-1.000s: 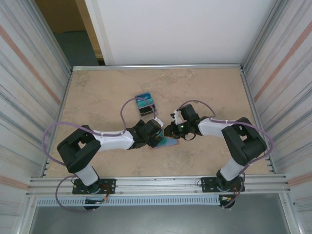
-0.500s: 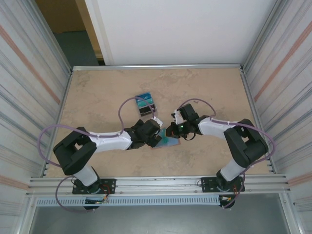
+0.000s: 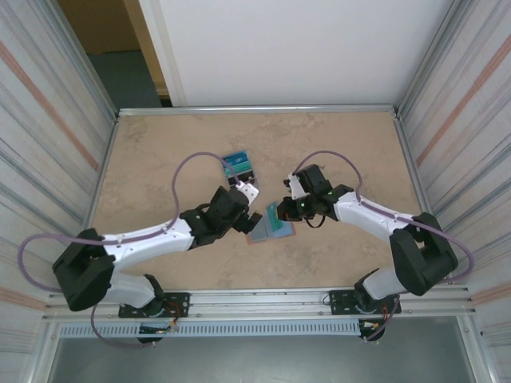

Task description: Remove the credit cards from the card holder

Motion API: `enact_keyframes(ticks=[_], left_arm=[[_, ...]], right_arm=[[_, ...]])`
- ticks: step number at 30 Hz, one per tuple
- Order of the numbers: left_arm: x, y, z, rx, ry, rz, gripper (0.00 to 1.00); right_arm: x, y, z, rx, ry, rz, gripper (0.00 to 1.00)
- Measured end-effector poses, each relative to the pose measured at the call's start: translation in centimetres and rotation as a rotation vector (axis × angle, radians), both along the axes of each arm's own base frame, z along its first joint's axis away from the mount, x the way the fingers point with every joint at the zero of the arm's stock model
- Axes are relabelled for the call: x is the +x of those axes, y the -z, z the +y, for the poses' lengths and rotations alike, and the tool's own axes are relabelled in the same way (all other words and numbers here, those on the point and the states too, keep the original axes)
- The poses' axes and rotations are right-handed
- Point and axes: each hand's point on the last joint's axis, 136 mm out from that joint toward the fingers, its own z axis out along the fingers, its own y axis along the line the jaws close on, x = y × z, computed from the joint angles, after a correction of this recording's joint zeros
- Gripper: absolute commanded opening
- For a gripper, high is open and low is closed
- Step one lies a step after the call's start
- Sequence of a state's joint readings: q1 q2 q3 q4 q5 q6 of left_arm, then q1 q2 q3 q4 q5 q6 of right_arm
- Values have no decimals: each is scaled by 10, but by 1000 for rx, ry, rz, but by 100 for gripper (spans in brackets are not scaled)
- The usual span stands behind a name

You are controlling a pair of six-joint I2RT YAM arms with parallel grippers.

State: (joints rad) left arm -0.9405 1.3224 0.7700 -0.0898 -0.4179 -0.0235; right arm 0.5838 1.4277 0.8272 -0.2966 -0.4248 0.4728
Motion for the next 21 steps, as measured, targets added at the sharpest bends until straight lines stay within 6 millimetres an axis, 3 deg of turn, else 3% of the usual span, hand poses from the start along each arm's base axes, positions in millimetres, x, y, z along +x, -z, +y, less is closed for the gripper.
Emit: enact_keyframes(ticks=[6,11,15,21], left_arm=[[-1,-41,18,-132,46,-27,96],[-11,-74,23,-223,186,-68,88],[-22,-85,22,-264,318,-78,80],[-45,-85,8,-260,538,-74,70]], right_arm=[[-18,-37,17,19,-154,-173,0],[-30,-70,34,41,-295,-326,0],[-36,-85,42,45,-387,-405,0],[-45,-105,50,45,-507,-490,0]])
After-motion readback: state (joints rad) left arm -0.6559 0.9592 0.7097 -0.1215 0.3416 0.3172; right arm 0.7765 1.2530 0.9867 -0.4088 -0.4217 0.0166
